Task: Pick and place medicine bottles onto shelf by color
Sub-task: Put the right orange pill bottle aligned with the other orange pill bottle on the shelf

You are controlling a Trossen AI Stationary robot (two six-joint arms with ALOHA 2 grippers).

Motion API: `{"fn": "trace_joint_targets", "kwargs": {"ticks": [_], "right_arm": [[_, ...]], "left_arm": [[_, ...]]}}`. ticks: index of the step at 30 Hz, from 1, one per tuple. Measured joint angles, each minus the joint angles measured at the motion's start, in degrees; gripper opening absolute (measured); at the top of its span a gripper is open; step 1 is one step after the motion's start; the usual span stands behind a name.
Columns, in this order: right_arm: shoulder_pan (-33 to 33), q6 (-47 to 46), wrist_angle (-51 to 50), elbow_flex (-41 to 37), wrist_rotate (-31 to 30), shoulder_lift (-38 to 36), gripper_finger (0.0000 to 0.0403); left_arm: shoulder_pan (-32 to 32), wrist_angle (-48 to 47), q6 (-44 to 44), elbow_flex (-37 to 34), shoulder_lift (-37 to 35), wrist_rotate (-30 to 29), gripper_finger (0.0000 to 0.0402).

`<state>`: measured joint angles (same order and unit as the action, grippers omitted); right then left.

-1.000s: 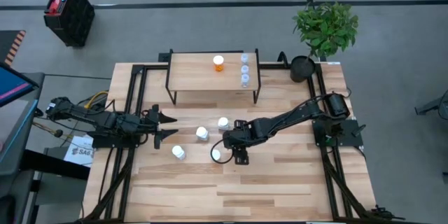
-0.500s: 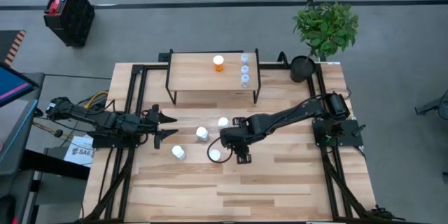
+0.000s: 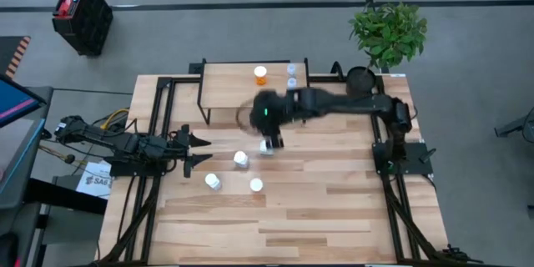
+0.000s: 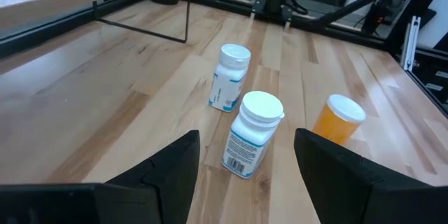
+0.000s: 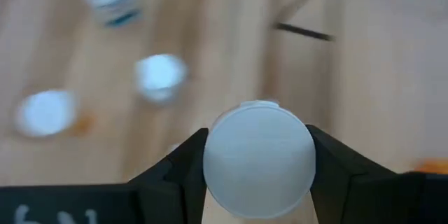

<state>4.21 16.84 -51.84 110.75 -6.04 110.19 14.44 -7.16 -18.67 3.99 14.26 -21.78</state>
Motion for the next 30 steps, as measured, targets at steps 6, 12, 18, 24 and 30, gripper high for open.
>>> {"fn": "trace_joint_targets", "kwargs": {"ticks": [6,12,18,24,30], "right_arm": [[8.72,-0.19,4.51,0.07,0.09,0.78,0.0202],[14.03,1.11,5.67,0.00,5.27,2.20,0.0192],[16.50,3.09,5.34,-0.14,6.68,3.69,0.0201],[17.77,3.21,7.25,-0.04,6.64,3.40,0.0197],[19.23,3.82,7.60,-0.03,6.73,3.64,0.0200]], "left_arm": [[-0.02,0.00,0.93,0.00,0.00,0.00,0.0222],[0.00,0.01,1.04,0.00,0.00,-0.01,0.0222],[-0.01,-0.30,1.06,0.01,-0.01,0.00,0.0222],[-0.01,-0.48,1.10,0.04,-0.02,0.00,0.0222],[-0.02,-0.57,1.10,0.04,0.00,0.00,0.0222]]}}
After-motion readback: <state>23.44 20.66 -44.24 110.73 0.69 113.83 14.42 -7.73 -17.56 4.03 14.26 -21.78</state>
